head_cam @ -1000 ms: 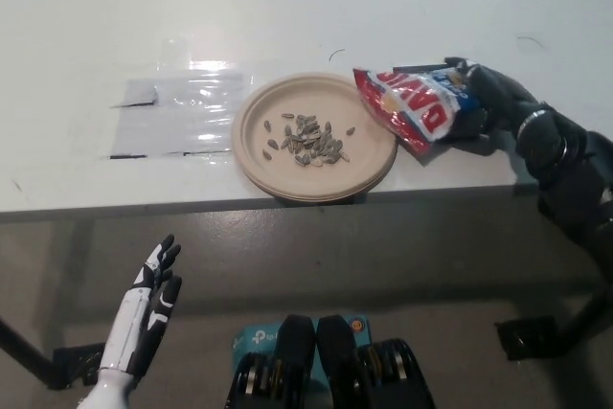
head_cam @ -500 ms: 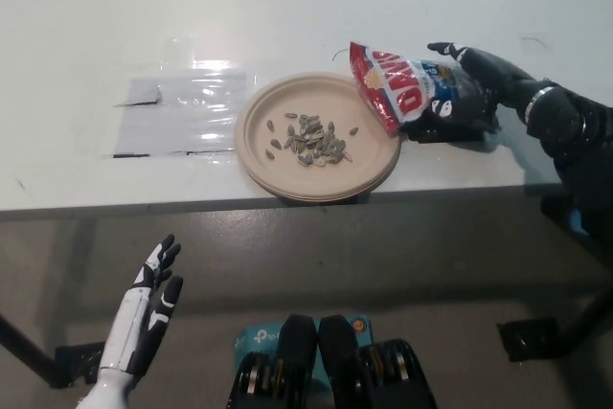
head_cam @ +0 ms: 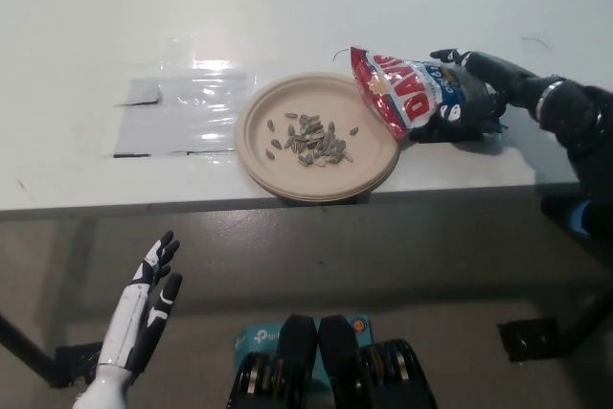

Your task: The robot picks up a small bag of sunflower seeds on the right hand side and take it to the empty plate on the left hand side then pours some sunflower seeds on to the plate.

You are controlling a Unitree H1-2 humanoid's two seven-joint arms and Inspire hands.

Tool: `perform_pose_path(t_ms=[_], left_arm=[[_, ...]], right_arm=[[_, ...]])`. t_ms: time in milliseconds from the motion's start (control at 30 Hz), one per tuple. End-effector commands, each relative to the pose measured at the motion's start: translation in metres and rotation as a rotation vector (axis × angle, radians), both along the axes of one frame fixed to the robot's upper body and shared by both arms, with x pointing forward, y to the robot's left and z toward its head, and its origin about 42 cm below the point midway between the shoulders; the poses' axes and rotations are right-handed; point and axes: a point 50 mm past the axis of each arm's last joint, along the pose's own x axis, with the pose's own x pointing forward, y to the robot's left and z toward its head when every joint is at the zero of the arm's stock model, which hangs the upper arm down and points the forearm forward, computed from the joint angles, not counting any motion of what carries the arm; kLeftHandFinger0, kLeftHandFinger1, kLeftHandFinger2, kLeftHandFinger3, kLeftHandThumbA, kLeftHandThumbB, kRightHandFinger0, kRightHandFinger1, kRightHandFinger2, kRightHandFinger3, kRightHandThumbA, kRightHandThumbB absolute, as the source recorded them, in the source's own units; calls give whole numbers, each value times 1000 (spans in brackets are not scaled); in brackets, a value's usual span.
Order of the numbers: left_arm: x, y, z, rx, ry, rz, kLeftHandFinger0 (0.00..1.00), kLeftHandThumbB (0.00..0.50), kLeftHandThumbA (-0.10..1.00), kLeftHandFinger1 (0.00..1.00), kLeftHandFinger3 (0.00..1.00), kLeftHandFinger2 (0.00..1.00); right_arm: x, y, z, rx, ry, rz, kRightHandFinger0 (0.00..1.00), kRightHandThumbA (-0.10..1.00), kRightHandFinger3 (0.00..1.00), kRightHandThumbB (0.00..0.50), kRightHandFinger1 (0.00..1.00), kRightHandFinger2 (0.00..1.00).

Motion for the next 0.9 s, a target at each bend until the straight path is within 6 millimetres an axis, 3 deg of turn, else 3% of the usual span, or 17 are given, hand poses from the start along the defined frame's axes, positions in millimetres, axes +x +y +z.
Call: perform_pose_path(t_ms=[0, 67, 300, 567, 633, 667, 700, 767, 800, 867], left_arm=[[5, 4, 16, 21, -56, -8, 1000, 24, 1000, 1000, 1000, 1000], [5, 4, 16, 18, -56, -8, 1000, 17, 1000, 1000, 1000, 1000], [5, 5, 15, 11, -55, -2, 1000, 20, 1000, 1000, 1000, 1000], [4, 4, 14, 22, -47, -7, 1000, 21, 1000, 1000, 1000, 1000], [5, 3, 15, 19, -52, -11, 1000, 20, 1000, 1000, 1000, 1000], [6, 3, 15, 15, -53, -11, 1000, 25, 1000, 1000, 1000, 1000], [7, 2, 16, 11, -55, -11, 1000, 27, 1000, 1000, 1000, 1000], [10, 0, 17, 5, -58, -14, 1000, 46, 1000, 1000, 1000, 1000], [11, 0, 17, -2, -63, -16, 1000, 55, 1000, 1000, 1000, 1000], [11, -2, 15, -16, -65, -23, 1000, 99, 1000, 1000, 1000, 1000]], right_arm=[[-2, -7, 45, -12, -4, 71, 1000, 582, 1000, 500, 1000, 1000], [-10, -9, 47, -33, 11, 93, 1000, 522, 1000, 500, 1000, 1000], [-32, -13, 58, -158, -5, 133, 1000, 547, 1000, 500, 1000, 1000], [-44, -25, 66, -82, -18, 136, 1000, 607, 1000, 500, 1000, 1000], [-58, -29, 71, 29, -145, 142, 1000, 873, 1000, 500, 1000, 1000], [-70, -30, 76, 79, -236, 146, 1000, 1000, 1000, 435, 1000, 1000], [-82, -30, 80, 118, -313, 146, 1000, 1000, 1000, 455, 1000, 1000], [-127, -30, 87, 319, -468, 163, 1000, 1000, 1000, 375, 1000, 1000], [-141, -28, 87, 369, -521, 167, 1000, 1000, 1000, 372, 1000, 1000], [-179, -25, 80, 506, -600, 170, 1000, 1000, 1000, 429, 1000, 1000]])
